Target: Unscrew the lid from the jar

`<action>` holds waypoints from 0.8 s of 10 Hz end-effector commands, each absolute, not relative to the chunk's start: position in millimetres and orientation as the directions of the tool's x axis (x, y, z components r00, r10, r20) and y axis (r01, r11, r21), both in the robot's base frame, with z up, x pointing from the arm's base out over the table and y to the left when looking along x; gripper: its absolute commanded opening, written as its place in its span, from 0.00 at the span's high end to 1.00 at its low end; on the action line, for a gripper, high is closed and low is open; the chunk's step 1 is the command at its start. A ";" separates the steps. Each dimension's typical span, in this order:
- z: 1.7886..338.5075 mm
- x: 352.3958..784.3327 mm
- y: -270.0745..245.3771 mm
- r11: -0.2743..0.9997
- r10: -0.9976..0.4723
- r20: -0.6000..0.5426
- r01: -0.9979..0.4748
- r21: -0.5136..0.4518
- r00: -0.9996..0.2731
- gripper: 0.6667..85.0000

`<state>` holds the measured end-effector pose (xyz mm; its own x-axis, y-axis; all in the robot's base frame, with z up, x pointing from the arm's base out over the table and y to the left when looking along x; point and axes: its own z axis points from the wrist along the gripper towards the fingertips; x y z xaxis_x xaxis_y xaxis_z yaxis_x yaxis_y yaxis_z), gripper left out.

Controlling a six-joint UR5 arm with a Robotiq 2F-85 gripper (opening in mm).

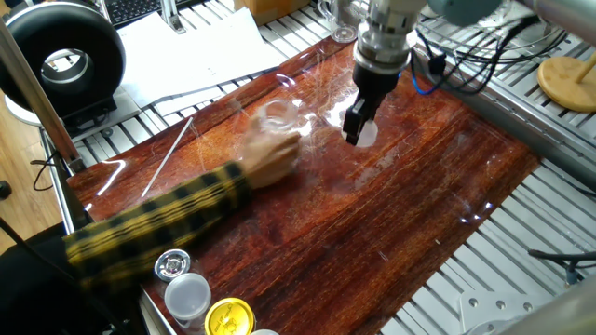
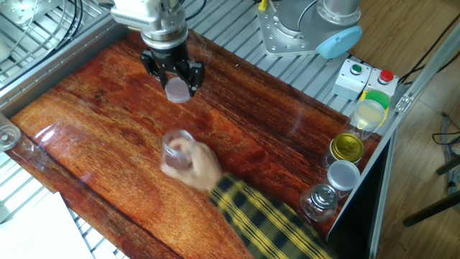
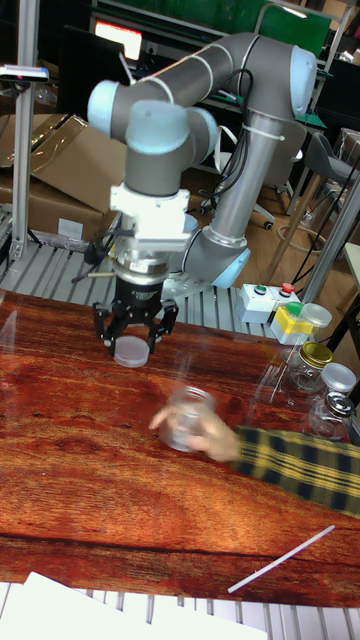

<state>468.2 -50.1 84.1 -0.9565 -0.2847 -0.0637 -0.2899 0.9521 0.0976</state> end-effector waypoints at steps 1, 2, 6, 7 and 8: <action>54.7 477.9 -42.4 0.952 -0.252 -0.122 -0.269 0.149 -0.960 0.67; 46.7 482.7 -40.5 0.950 -0.252 -0.135 -0.272 0.154 -0.958 0.67; 34.1 484.1 -40.0 0.951 -0.250 -0.124 -0.267 0.153 -0.960 0.55; 33.0 480.7 -40.1 0.948 -0.264 -0.113 -0.279 0.154 -0.958 0.45; 31.2 480.5 -42.3 0.947 -0.274 -0.110 -0.288 0.144 -0.955 0.37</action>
